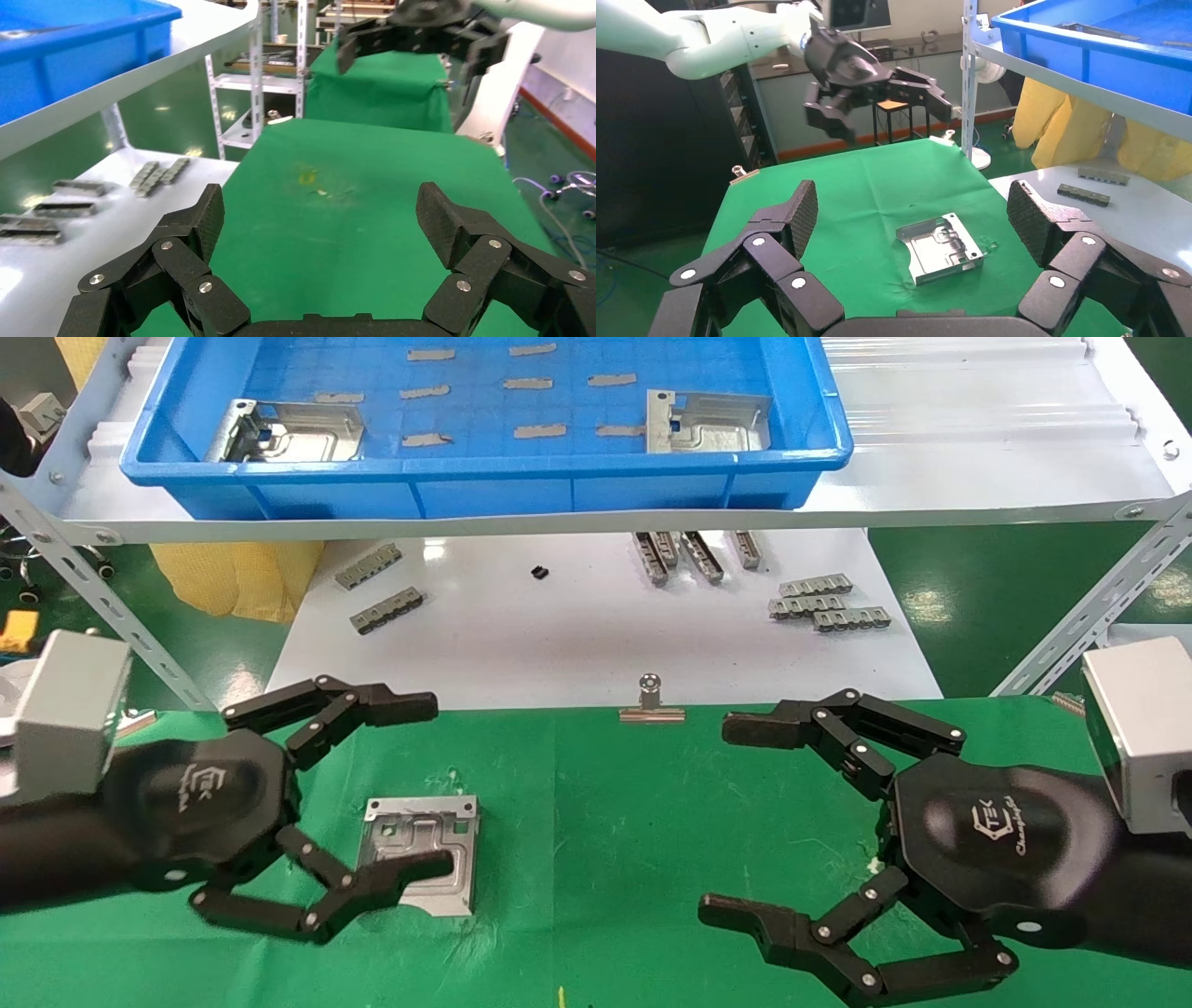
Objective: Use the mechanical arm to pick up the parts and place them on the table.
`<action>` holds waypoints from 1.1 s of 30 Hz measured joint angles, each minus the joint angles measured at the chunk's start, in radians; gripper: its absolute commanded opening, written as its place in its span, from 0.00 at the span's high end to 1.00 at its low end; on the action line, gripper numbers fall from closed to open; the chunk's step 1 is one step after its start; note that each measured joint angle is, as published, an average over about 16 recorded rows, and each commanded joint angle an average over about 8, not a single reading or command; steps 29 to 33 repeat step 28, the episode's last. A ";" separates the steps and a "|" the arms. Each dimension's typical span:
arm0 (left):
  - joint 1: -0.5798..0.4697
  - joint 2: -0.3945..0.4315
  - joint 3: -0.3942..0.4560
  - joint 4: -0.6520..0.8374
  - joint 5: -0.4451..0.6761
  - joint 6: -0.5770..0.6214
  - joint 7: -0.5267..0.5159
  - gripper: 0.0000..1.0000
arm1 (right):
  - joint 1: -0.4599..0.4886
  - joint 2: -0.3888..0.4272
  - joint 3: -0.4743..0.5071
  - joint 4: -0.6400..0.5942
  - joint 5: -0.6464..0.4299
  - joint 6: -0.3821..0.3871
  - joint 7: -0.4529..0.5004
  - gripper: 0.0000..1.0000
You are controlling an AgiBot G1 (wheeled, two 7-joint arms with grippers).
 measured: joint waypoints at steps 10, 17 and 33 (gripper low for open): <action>0.094 -0.058 -0.080 -0.186 -0.048 -0.015 -0.105 0.00 | 0.000 0.000 0.000 0.000 0.000 0.000 0.000 0.00; 0.122 -0.075 -0.104 -0.241 -0.064 -0.020 -0.134 0.00 | 0.000 0.000 0.000 0.000 0.000 0.000 0.000 0.00; 0.120 -0.074 -0.103 -0.236 -0.063 -0.020 -0.132 0.00 | 0.000 0.000 0.000 0.000 0.000 0.000 0.000 0.00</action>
